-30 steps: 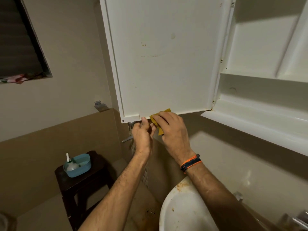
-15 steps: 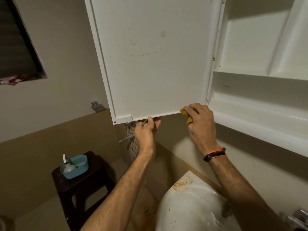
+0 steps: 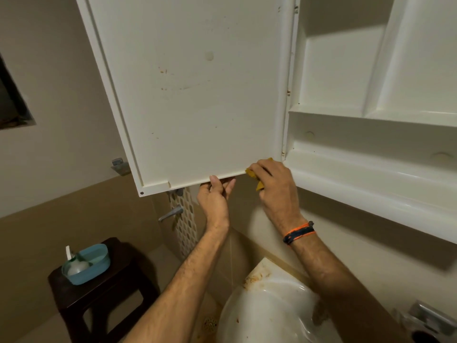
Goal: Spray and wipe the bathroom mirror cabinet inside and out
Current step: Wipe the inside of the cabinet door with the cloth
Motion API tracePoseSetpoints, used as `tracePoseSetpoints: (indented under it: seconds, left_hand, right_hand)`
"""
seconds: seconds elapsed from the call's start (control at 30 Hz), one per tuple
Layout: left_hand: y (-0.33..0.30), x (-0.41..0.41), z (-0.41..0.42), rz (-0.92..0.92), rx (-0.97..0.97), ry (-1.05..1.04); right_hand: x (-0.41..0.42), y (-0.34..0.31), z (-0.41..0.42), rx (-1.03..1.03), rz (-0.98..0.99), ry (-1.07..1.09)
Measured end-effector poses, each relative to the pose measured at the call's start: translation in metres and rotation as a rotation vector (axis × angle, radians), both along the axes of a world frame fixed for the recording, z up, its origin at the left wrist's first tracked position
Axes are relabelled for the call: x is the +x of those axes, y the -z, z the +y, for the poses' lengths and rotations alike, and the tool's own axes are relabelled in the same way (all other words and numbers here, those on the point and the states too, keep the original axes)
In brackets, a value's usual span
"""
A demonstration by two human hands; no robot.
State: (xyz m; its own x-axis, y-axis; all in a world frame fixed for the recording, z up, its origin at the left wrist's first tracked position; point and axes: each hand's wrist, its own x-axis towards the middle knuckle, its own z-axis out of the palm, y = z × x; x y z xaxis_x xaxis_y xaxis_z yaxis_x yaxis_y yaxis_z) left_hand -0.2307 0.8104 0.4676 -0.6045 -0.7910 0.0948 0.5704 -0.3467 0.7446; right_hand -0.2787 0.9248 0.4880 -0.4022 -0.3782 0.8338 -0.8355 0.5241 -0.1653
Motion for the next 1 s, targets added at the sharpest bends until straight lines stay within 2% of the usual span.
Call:
tracePoseSetpoints:
  seconds: [0.27,0.4,0.47,0.6,0.77,1.0]
  left_hand:
    - [0.001,0.0,0.0,-0.023,-0.03,-0.041]
    - [-0.001,0.002,0.0,-0.024,-0.025,-0.022]
    - [0.0,0.001,0.0,-0.016,-0.027,-0.018]
    - [0.002,0.0,-0.003,-0.003,-0.029,-0.01]
    - [0.004,-0.004,-0.002,0.015,0.003,-0.011]
    - [0.006,-0.002,-0.005,0.002,-0.017,-0.018]
  right_hand:
    - [-0.013,-0.005,0.01,0.063,-0.146,0.09]
    - [-0.019,-0.019,0.015,0.17,-0.159,0.088]
    - [-0.021,-0.026,0.02,0.19,-0.135,0.088]
    - [-0.015,-0.024,0.032,0.041,-0.042,0.021]
    - [-0.011,-0.013,0.018,0.196,0.055,-0.058]
    - [-0.015,-0.014,0.015,0.204,-0.068,0.141]
